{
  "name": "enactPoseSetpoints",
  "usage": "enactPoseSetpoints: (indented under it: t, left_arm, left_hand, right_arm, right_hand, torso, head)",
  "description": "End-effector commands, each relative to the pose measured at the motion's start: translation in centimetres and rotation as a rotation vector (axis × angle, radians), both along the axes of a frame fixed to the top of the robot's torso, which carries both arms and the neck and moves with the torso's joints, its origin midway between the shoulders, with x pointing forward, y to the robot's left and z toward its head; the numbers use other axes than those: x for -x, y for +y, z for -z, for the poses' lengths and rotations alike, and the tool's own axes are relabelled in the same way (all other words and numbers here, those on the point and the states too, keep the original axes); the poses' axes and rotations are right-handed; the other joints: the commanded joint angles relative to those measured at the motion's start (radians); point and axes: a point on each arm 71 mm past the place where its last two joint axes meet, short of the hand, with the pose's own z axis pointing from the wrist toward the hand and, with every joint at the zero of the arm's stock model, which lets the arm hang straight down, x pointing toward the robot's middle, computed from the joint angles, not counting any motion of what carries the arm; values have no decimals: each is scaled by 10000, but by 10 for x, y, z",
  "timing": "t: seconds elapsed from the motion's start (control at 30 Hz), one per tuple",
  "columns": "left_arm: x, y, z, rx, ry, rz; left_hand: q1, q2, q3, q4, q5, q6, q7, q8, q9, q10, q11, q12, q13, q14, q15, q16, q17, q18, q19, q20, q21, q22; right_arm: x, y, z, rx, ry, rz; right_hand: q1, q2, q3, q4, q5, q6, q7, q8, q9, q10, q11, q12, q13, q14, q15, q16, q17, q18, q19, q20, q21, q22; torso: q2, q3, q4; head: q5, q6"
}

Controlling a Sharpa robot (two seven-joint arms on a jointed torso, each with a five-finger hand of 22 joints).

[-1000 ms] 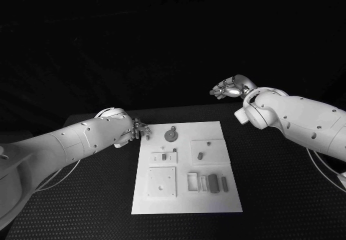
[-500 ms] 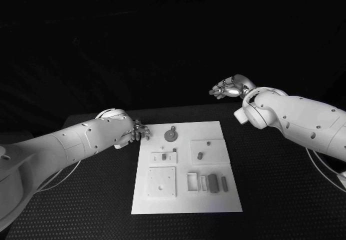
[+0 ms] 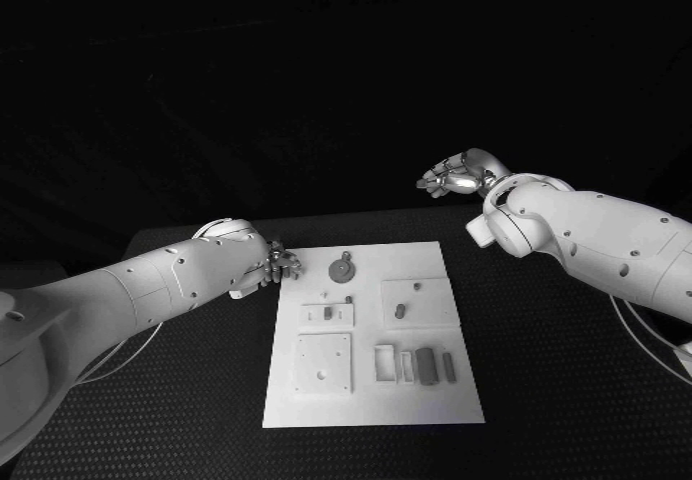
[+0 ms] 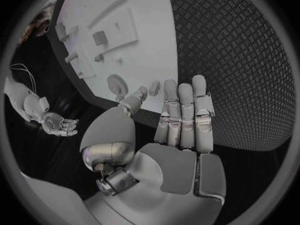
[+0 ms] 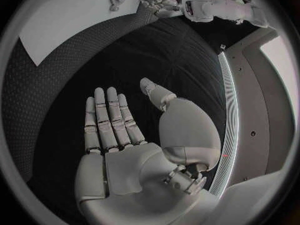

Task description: Assemble the parts on the task board

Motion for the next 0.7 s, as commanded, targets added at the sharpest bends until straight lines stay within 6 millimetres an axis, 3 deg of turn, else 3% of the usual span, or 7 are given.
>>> enactPoseSetpoints:
  t: [0.03,0.4,0.57,0.7]
  left_arm:
    - [0,-1,0,116,67,73]
    - [0,-2,1,290,197,121]
    - [0,-2,1,353,197,156]
    - [0,-1,1,399,141,114]
  left_hand:
    - [3,132,-7,-102,-17,-51,-22,51,-1,-70,-20,65,-15,-69,-11,54,-19,184,-58,29,-24,230]
    - [151,755,32,-488,-1,105,-74,170,21,-52,-67,86,-58,-61,-6,81,-60,180,-62,34,-10,231]
    - [611,1206,277,-803,36,189,-98,243,34,11,-89,96,-95,-37,-2,93,-95,176,-48,39,11,235]
    - [900,1370,436,-939,33,298,-131,320,53,63,-116,95,-125,-6,-1,100,-122,175,-25,40,29,232]
  right_arm:
    - [0,2,0,9,-20,-186]
    - [0,2,0,12,-12,-188]
    - [0,2,0,12,-1,-196]
    - [0,2,0,12,-1,-195]
  right_hand:
    - [-22,-73,7,42,-20,-95,224,49,-16,-5,34,24,-15,-58,-12,-53,17,-188,-85,-17,-43,16]
    - [-24,-72,5,45,-21,-95,224,51,-19,-5,34,26,-20,-60,-12,-54,20,-189,-85,-17,-49,24]
    - [-24,-70,5,47,-21,-96,224,52,-20,-5,34,28,-22,-61,-11,-55,22,-190,-84,-18,-51,28]
    - [-25,-70,4,49,-21,-96,225,52,-21,-5,34,29,-24,-61,-11,-55,23,-190,-84,-18,-53,31]
  torso:
    - [-2,-2,-1]
    - [-1,5,0]
    - [-5,6,-5]
    - [-5,7,1]
  head:
    - [2,-12]
    - [-1,-26]
    - [10,-36]
    - [5,-51]
